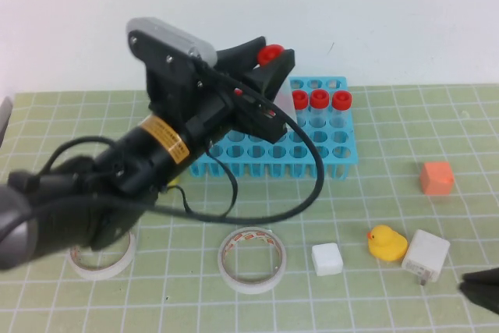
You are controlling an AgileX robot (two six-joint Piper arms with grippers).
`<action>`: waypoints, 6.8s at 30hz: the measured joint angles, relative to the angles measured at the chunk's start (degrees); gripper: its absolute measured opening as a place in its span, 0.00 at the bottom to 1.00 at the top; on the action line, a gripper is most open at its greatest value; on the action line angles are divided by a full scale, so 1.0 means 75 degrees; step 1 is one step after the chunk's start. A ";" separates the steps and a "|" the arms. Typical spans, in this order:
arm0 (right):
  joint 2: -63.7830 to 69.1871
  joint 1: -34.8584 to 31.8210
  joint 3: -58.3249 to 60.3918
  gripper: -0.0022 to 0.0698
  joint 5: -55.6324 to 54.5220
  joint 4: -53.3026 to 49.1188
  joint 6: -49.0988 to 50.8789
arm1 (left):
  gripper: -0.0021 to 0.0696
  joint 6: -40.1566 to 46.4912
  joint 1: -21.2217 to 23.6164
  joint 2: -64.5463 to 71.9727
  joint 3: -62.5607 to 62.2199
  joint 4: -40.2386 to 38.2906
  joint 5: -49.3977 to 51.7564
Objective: Place the test tubes
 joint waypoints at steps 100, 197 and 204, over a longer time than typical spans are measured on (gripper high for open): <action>-0.3216 0.0000 0.3315 0.03 0.0350 -0.2532 0.4563 | 0.46 -0.0795 0.0946 0.5252 -0.4743 0.3214 0.0072; -0.3216 0.0000 0.3315 0.03 0.0143 -0.2596 0.4575 | 0.03 -0.9479 0.2749 -1.0791 0.2874 0.9416 0.4765; -0.3216 0.0000 0.3315 0.03 0.0143 -0.2596 0.4575 | 0.03 -0.9957 0.3388 -1.0840 0.3104 0.9416 0.4796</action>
